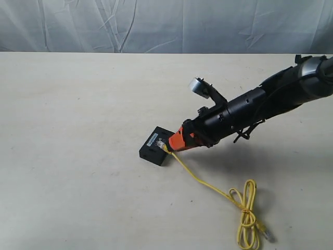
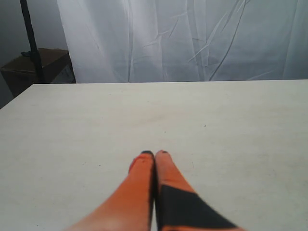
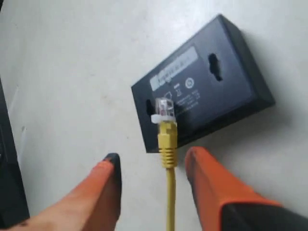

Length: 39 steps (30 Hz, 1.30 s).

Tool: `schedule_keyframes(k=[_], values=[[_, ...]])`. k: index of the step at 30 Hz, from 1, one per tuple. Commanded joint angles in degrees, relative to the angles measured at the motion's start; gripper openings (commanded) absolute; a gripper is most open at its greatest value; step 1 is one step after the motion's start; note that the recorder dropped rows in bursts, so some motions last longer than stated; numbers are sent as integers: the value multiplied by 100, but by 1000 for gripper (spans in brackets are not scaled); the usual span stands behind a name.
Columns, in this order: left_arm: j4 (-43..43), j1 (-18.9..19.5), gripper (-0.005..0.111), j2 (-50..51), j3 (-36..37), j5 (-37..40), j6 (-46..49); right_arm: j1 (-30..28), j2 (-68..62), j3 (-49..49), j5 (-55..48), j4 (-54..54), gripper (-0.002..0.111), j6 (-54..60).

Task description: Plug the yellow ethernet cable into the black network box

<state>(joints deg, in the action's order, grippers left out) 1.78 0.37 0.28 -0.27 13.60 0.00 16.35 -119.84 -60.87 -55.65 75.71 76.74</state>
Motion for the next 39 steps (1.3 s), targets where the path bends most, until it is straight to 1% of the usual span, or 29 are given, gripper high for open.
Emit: schedule_keyframes(k=[1, 4, 5, 6, 8, 9, 15, 18, 25, 27, 30, 32, 35, 36, 39], values=[[2, -58, 0, -28, 27, 12, 0, -23, 625, 5, 389, -618, 45, -103], [2, -58, 0, -28, 27, 12, 0, 118, 897, 89, 689, -1216, 45, -343], [2, -58, 0, -28, 27, 12, 0, 216, 1001, 180, 916, -1404, 45, -464], [2, -58, 0, -28, 27, 12, 0, 418, 1131, 325, 1368, -1467, 45, -489], [2, -58, 0, -28, 27, 12, 0, 635, 1259, 489, 1912, -1492, 45, -489], [2, -58, 0, -28, 27, 12, 0, 813, 1343, 601, 2310, -1506, 45, -489], [2, -58, 0, -28, 27, 12, 0, 1765, 1757, 1095, 3922, -1624, 45, -499], [2, -58, 0, -28, 27, 12, 0, 2260, 1932, 1302, 4586, -1624, 45, -582], [2, -58, 0, -28, 27, 12, 0, 3479, 1958, 1649, 6449, -1530, 45, -582], [2, -58, 0, -28, 27, 12, 0, 3734, 1958, 1659, 6816, -1278, 45, -436], [2, -58, 0, -28, 27, 12, 0, 4082, 1958, 1659, 7462, -677, 45, 196], [2, -58, 0, -28, 27, 12, 0, 4215, 1958, 1649, 7873, 177, 45, 926], [2, -58, 0, -28, 27, 12, 0, 4261, 1958, 1578, 8406, 2034, 45, 2520], [2, -58, 0, -28, 27, 12, 0, 4236, 1958, 1498, 8683, 2424, 45, 3123], [2, -58, 0, -28, 27, 12, 0, 4249, 1958, 1404, 9699, 2424, 45, 3273]])
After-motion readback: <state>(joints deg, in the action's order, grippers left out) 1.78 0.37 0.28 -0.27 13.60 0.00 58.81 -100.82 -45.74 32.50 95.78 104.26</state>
